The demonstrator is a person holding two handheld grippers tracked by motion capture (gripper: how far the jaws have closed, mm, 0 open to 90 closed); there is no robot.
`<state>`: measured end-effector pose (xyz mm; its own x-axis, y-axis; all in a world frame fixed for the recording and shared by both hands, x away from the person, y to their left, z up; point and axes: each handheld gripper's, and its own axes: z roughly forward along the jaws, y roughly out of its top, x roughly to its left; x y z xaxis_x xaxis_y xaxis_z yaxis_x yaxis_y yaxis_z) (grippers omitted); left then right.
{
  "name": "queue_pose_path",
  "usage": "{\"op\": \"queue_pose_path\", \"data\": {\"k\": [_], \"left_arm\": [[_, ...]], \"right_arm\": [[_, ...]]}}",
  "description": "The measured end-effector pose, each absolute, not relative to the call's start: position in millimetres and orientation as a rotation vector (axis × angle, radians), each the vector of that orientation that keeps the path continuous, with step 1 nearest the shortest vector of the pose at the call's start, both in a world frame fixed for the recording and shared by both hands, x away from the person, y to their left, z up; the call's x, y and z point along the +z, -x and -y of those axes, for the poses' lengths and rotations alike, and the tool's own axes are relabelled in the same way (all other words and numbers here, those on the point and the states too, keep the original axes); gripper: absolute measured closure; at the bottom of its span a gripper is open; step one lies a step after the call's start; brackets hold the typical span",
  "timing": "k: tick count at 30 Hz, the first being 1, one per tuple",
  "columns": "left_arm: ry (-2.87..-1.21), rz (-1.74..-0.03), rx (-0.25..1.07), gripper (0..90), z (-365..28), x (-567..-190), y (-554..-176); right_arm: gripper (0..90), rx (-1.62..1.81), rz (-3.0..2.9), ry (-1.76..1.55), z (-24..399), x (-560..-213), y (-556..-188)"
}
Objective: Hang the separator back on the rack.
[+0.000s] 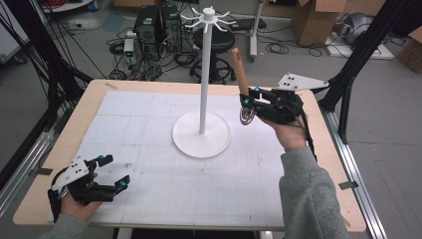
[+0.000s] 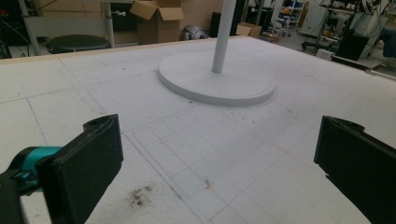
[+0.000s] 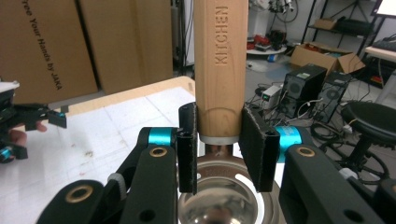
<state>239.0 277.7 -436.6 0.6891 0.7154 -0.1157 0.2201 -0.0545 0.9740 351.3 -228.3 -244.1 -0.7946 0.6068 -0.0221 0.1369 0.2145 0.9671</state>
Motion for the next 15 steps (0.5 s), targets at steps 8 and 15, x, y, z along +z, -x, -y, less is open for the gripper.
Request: {"op": "queue_pose_path", "data": {"k": [8,15], "left_arm": [[-1.617,-0.777,0.479,1.7,-278.0,-436.8,-238.5],[-1.614,-0.779,0.479,1.7,-277.9,-436.8,-238.3]], "right_arm": [[69.4,1.613,-2.077,-0.704,223.5,-237.9,-351.9],[69.4,1.624,-2.056,-0.696,219.5,-230.8,-350.4]]}}
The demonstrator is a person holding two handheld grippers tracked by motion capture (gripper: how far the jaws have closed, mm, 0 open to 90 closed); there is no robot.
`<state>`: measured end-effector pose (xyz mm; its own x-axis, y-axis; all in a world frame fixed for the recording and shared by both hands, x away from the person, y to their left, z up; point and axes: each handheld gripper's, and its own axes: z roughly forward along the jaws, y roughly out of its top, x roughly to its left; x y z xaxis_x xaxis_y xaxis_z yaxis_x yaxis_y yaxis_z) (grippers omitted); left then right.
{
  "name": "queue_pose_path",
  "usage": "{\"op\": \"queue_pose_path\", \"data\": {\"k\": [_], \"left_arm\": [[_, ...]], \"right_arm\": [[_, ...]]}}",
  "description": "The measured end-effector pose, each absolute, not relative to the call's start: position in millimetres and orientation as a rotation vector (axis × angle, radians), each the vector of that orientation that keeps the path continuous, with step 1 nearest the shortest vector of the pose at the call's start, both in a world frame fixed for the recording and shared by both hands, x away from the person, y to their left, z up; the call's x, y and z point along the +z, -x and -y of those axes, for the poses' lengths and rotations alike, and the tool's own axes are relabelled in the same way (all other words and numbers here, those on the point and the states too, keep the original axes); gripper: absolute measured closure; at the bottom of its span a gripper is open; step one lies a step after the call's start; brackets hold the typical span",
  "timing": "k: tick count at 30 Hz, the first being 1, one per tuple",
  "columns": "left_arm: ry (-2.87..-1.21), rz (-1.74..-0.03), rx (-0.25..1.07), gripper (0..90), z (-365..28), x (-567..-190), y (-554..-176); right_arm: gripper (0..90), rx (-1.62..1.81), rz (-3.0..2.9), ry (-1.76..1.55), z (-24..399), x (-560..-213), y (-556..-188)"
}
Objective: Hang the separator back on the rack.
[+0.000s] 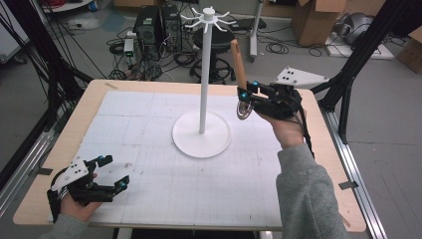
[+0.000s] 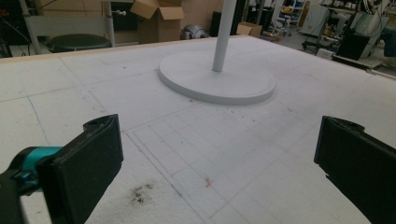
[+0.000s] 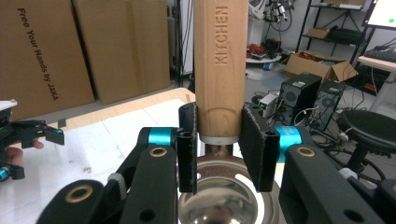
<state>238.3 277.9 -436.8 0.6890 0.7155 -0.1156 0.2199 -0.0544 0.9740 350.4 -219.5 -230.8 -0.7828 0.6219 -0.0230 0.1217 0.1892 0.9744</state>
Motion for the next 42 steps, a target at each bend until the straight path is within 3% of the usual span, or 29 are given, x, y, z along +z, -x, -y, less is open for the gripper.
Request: {"op": "queue_pose_path", "data": {"k": [42], "left_arm": [[-1.618,-0.781,0.486,1.7,-279.6,-436.5,-236.0]], "right_arm": [[69.4,1.608,-1.972,-0.700,197.6,-210.4,-353.9]]}}
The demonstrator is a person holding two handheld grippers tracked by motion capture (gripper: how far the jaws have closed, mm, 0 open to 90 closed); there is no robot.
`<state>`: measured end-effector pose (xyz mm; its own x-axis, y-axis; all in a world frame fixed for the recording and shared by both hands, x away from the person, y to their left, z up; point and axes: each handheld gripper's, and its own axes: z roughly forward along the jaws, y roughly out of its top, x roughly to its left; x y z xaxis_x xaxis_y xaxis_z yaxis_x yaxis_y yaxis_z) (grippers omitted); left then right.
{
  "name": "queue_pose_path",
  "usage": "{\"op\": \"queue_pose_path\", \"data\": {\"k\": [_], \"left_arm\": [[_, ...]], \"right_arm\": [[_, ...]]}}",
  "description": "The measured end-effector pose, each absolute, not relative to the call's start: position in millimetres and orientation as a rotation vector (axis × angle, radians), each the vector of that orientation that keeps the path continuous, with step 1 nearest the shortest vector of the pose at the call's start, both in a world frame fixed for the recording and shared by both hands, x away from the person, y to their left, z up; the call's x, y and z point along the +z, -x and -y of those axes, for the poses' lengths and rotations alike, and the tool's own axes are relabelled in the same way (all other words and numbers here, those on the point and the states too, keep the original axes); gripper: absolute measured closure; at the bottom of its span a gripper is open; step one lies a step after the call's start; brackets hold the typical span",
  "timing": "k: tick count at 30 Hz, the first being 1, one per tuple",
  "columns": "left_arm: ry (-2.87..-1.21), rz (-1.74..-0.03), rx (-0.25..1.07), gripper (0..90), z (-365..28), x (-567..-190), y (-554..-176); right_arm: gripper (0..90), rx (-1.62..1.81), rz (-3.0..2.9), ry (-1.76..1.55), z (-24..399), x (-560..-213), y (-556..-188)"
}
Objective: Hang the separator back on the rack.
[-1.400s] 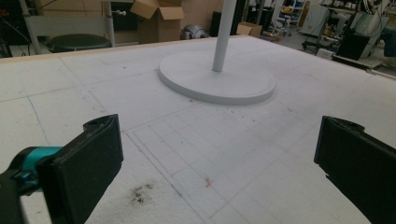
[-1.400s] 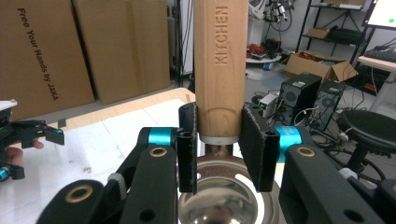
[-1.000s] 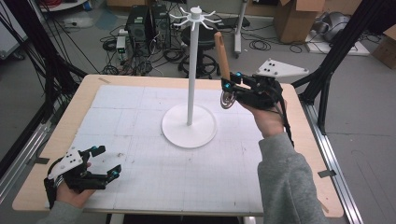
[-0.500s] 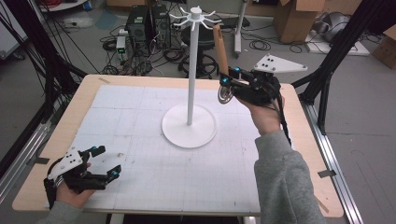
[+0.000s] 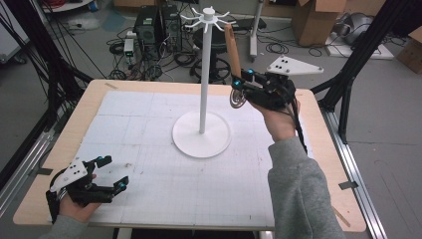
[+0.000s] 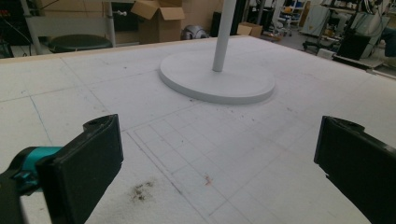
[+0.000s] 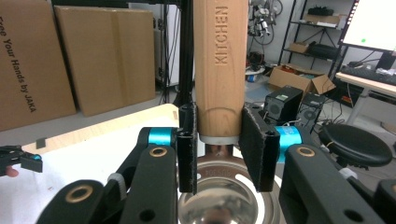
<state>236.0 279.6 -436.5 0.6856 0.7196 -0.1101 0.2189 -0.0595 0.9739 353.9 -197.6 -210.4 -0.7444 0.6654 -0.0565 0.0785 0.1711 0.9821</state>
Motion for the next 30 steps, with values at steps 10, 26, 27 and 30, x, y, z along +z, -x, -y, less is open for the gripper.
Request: {"op": "queue_pose_path", "data": {"k": [10,26,27,30], "left_arm": [[-1.614,-0.783,0.489,1.7,-280.9,-436.5,-234.8],[-1.613,-0.790,0.492,1.7,-282.5,-436.9,-233.2],[-1.615,-0.788,0.494,1.7,-282.7,-436.9,-233.0],[-1.613,-0.790,0.493,1.7,-283.0,-436.8,-232.6]], "right_arm": [[69.4,1.582,-1.977,-0.703,192.2,-212.3,-357.2],[69.4,1.575,-1.937,-0.730,187.2,-216.3,-360.6],[69.3,1.578,-1.937,-0.732,187.2,-216.7,-360.9],[69.3,1.573,-1.941,-0.733,186.7,-217.2,-361.1]]}}
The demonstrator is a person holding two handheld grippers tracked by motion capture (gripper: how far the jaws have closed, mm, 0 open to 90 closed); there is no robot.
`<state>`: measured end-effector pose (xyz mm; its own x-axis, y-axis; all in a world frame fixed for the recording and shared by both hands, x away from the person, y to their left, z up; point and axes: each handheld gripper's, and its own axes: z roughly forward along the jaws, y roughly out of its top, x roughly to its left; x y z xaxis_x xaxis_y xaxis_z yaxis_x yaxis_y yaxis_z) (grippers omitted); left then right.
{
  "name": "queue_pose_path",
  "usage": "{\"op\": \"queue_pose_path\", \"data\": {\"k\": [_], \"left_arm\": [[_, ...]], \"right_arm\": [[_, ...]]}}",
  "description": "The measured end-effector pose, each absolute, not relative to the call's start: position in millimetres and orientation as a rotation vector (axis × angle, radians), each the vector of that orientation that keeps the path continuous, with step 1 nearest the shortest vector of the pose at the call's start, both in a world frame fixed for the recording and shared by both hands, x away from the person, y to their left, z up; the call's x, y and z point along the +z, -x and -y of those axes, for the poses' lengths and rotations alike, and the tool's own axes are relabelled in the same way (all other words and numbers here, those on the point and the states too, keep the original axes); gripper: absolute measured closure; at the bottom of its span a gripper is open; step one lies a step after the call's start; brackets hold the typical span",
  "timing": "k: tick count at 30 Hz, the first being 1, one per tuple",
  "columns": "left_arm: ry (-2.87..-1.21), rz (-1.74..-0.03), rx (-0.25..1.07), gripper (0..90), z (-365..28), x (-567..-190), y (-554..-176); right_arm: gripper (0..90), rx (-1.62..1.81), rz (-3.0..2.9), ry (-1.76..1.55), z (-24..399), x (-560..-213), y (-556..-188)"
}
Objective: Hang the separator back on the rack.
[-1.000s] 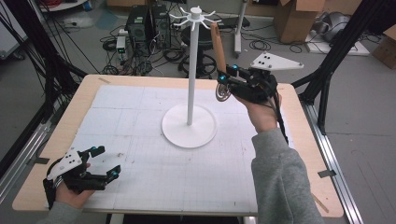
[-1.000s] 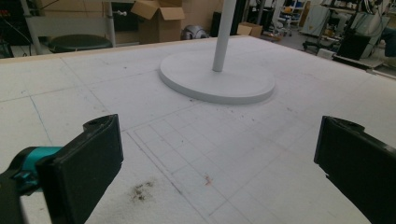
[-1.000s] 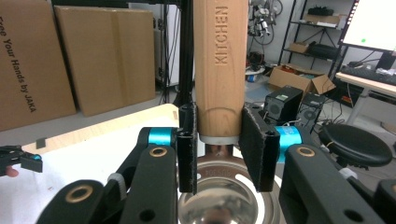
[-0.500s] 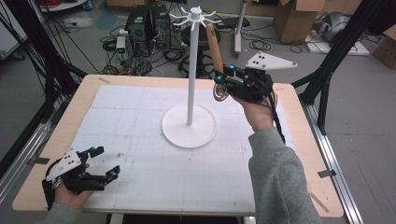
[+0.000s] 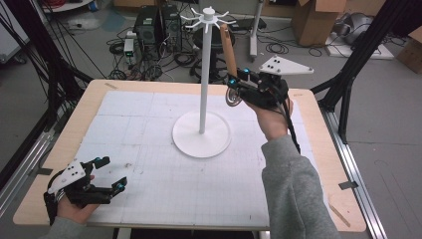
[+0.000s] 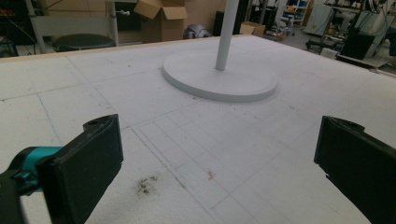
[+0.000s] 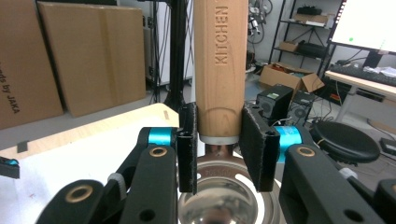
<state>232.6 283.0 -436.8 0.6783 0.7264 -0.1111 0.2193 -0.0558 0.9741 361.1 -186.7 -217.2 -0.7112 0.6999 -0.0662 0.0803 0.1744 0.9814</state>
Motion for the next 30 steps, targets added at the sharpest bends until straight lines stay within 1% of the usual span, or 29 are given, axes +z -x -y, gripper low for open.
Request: {"op": "queue_pose_path", "data": {"k": [30], "left_arm": [[-1.609,-0.800,0.493,1.7,-286.6,-437.1,-230.6]], "right_arm": [[69.2,1.570,-1.940,-0.753,173.6,-224.0,-368.1]]}}
